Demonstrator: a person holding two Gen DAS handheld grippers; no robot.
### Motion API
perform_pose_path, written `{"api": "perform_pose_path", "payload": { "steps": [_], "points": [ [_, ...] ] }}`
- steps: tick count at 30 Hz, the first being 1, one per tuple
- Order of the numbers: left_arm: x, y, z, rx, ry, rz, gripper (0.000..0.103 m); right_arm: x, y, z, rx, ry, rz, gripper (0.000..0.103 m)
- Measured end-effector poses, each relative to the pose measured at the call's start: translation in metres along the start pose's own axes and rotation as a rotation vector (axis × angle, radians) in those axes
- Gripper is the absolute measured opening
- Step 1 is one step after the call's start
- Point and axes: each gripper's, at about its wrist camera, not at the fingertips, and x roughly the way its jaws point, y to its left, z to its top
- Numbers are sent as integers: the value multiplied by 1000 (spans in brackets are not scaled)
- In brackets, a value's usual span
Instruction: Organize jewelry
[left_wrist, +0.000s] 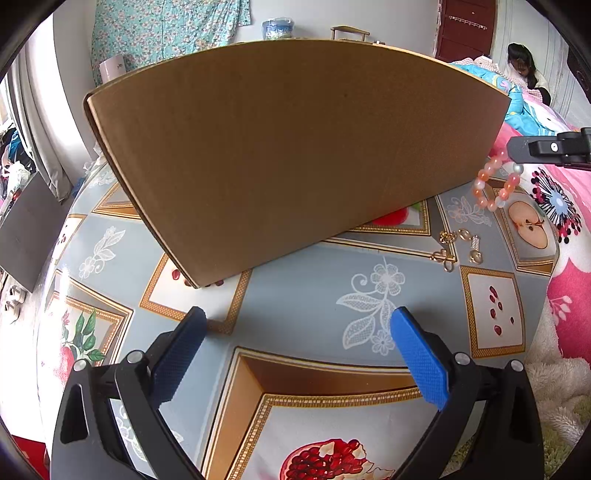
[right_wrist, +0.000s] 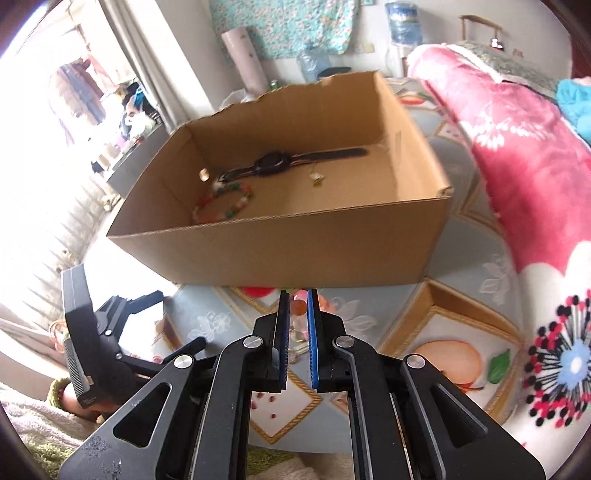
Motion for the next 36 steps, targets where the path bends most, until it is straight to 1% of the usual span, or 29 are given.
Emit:
{"api": "perform_pose_path", "payload": {
  "steps": [3,7,10,13,16,19,20,21,22,24,25,27,28,31,33,36],
  "points": [
    [0,0,-1,1,0,0,98,-1,-16,0,26,-1,-4,7],
    [0,0,1,2,9,0,98,4,-25,1,41,-1,14,7],
    [-5,-4,2,10,-8,1,97,7,-37,-2,62,5,11,7],
    [-17,-13,4,33,-63,-46,95,17,-52,-8,94,29,-25,7],
    [-28,-27,8,72,-110,-117,91,24,-63,-13,109,50,-68,10],
    [-32,-47,12,143,-137,-170,88,22,-69,-15,124,42,-82,18],
    [-32,-53,12,160,-139,-180,86,19,-70,-15,124,30,-78,24],
    [-31,-58,13,177,-138,-190,84,17,-70,-16,122,21,-77,27],
    [-28,-65,14,196,-134,-201,83,14,-69,-17,115,8,-73,27],
    [-25,-73,15,218,-126,-224,75,9,-65,-19,98,-6,-63,27],
    [-23,-76,16,223,-122,-232,73,7,-62,-20,88,-14,-49,27],
    [-18,-83,20,233,-111,-252,60,4,-55,-25,69,-20,-11,27],
    [-15,-85,21,236,-105,-264,58,4,-50,-28,57,-19,26,27],
    [-10,-94,24,253,-89,-287,44,9,-42,-34,41,-11,84,27],
    [-6,-99,26,265,-78,-299,34,13,-39,-38,39,1,93,26],
    [0,-107,28,280,-60,-303,26,21,-37,-40,52,19,104,24]
  ]
}}
